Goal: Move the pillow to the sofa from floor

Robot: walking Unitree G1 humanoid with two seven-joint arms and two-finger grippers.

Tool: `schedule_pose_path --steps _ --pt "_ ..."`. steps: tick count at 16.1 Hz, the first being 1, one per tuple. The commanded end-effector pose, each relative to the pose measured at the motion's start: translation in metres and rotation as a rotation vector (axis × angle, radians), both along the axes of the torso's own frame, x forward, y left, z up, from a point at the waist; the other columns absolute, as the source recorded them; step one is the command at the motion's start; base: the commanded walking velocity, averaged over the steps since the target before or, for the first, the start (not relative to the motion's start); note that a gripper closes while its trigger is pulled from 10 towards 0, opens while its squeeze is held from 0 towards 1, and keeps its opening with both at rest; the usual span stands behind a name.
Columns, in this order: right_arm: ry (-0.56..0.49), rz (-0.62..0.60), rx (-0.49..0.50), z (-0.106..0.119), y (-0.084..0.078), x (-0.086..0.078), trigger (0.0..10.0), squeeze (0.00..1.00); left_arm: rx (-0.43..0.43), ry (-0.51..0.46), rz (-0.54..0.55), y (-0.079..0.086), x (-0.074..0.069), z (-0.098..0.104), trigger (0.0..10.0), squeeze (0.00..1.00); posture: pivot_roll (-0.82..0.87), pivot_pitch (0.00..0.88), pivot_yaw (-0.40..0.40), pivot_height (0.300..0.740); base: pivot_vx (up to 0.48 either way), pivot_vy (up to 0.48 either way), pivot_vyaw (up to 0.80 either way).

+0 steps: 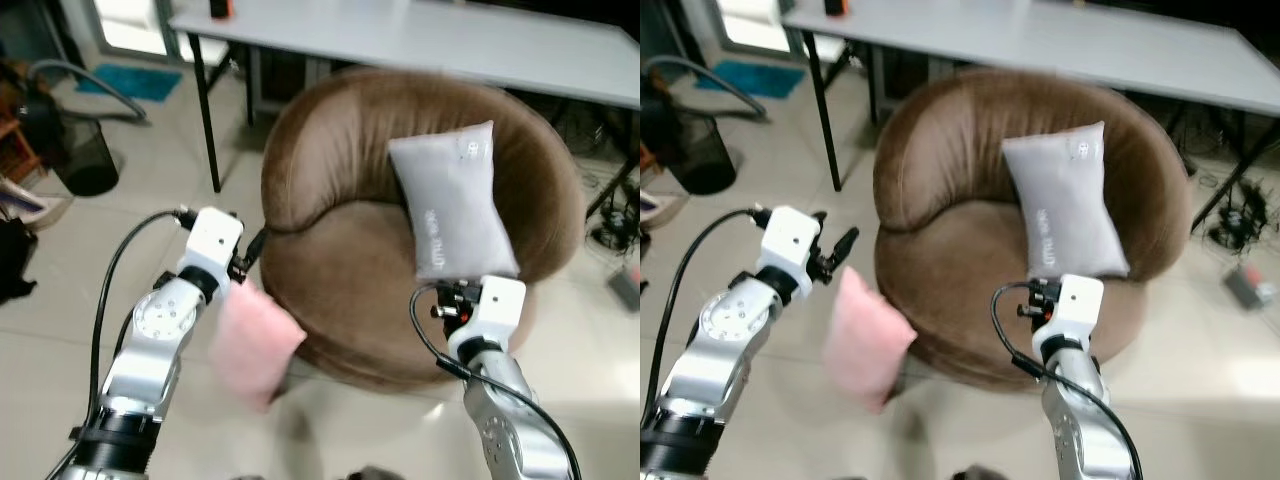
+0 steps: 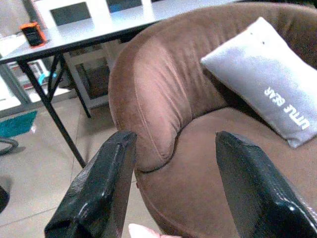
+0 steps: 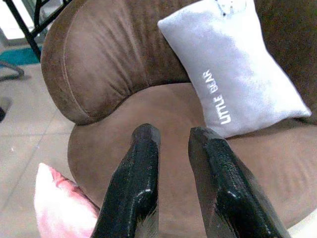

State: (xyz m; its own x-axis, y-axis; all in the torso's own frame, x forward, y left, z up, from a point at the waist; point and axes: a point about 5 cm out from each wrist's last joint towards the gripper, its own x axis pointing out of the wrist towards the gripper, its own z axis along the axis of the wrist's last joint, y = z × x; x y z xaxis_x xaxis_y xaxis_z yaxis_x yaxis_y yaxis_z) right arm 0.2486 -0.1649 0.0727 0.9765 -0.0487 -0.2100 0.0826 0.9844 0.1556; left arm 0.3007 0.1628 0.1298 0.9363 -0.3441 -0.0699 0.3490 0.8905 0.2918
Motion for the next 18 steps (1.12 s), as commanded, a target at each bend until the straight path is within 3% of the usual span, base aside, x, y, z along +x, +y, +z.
schedule_pose_path --steps 1,6,18 --pt "-0.009 -0.029 -0.011 0.002 -0.006 -0.002 10.0 0.0 0.007 0.014 -0.029 -0.005 -0.003 -0.003 10.0 0.0 0.11 0.054 -0.041 0.74 0.0 0.442 0.0" --pt "-0.004 -0.101 0.019 0.001 -0.015 -0.01 10.0 0.0 0.009 0.02 -0.046 -0.008 -0.003 -0.005 10.0 0.0 0.1 0.045 -0.034 0.74 0.0 0.444 0.0" --pt "0.003 -0.103 0.036 -0.002 -0.011 -0.013 10.0 0.0 0.014 0.014 -0.068 -0.01 0.004 -0.006 10.0 0.0 0.09 0.03 -0.035 0.74 0.0 0.445 -0.78"
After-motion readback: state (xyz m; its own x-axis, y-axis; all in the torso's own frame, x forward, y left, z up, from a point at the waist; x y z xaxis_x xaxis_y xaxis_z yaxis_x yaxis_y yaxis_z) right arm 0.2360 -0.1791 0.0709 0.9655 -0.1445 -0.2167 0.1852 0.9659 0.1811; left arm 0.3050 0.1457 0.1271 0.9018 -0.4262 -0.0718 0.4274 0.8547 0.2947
